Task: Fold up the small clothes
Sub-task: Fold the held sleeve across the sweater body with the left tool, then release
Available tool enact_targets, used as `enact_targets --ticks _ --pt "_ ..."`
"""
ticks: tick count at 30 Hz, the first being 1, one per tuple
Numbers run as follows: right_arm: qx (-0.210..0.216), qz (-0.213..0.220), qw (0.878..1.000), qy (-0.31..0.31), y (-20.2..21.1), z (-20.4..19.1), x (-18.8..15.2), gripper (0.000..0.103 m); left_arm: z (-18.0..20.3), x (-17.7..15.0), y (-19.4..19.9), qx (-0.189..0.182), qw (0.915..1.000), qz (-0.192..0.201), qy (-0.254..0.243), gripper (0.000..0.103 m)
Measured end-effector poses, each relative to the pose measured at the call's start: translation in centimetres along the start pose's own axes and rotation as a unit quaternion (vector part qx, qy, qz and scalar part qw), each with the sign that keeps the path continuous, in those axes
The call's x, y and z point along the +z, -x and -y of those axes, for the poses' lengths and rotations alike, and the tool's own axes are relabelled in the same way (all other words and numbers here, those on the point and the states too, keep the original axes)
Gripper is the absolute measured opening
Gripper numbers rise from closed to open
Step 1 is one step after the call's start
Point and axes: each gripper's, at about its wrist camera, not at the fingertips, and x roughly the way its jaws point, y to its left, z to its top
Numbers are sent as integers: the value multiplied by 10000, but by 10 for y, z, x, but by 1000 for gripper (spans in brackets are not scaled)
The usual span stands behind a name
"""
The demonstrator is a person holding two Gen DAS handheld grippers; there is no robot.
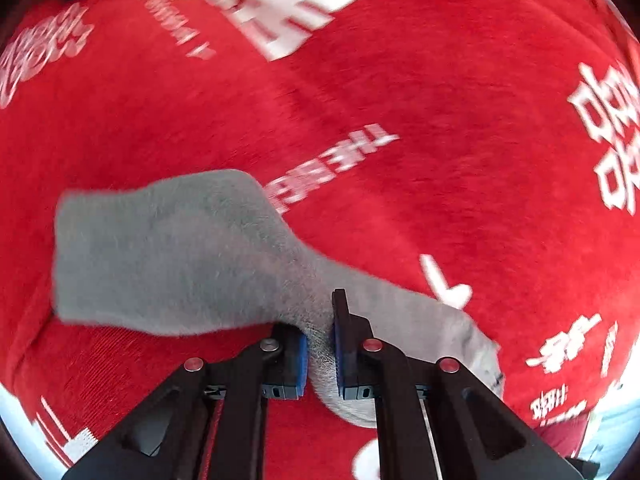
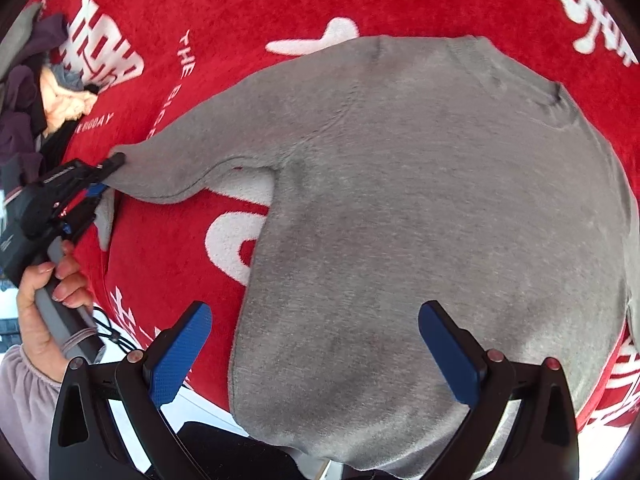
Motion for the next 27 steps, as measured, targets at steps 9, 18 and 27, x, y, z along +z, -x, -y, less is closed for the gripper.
enact_targets --ticks 9,18,27 --pt "85 247 9973 -688 29 61 -12 103 132 -11 21 -834 9866 163 -1396 11" --pt "16 592 9878 -1443 64 171 -25 103 290 -125 -39 -1478 9512 -665 -2624 11" --pt "-199 469 9768 -2081 59 273 -56 103 322 -238 -116 -426 9241 -1605 -3441 14"
